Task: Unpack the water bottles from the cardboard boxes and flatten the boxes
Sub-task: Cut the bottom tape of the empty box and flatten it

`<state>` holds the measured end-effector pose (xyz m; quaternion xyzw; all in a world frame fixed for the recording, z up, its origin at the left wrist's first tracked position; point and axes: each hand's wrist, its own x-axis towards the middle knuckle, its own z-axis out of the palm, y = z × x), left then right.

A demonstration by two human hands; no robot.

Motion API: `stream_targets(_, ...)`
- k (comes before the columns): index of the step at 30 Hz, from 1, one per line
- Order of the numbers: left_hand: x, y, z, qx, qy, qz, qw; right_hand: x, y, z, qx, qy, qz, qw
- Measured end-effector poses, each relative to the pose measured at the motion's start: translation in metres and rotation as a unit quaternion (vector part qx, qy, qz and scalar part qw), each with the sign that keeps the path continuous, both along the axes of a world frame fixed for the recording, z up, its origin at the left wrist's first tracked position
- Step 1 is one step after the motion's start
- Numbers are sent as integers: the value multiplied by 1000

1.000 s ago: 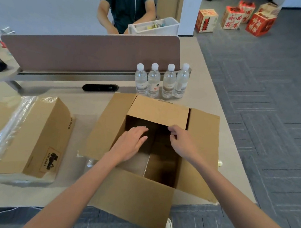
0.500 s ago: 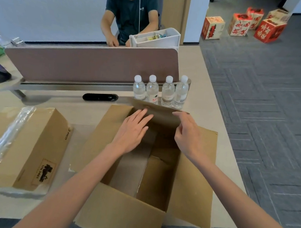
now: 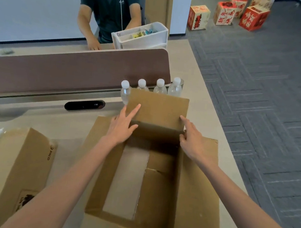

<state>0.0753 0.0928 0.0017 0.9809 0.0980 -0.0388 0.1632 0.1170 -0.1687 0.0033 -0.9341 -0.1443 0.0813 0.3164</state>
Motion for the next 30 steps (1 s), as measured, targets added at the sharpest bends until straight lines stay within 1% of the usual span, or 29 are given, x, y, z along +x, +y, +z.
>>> stream_targets(3, -1, 3, -8, -7, -28, 4, 1000, -5, 1, -7, -31, -6, -3, 999)
stream_targets(6, -8, 5, -16, -3, -65, 7, 998, -12, 1, -12, -49, -45, -21, 998)
stream_targets(12, -19, 12, -38, 21, -67, -14, 997, -11, 0, -22, -77, -70, -41, 994)
stream_targets(16, -21, 13, -43, 25, -98, -40, 994, -7, -1, -30, -93, -91, -18, 991)
stream_targets(18, -18, 13, -44, 20, -114, -49, 992, -6, -1, -32, -97, -93, -17, 991)
stream_targets(22, -18, 13, -46, 13, -129, -38, 991, -9, 2, -34, -89, -87, -28, 992)
stream_targets(27, -17, 13, -49, 6, -129, -35, 991, -9, 0, -33, -79, -84, -33, 993)
stream_targets(30, -20, 12, -48, 18, -121, -36, 992, -9, 0, -30, -88, -82, -29, 992)
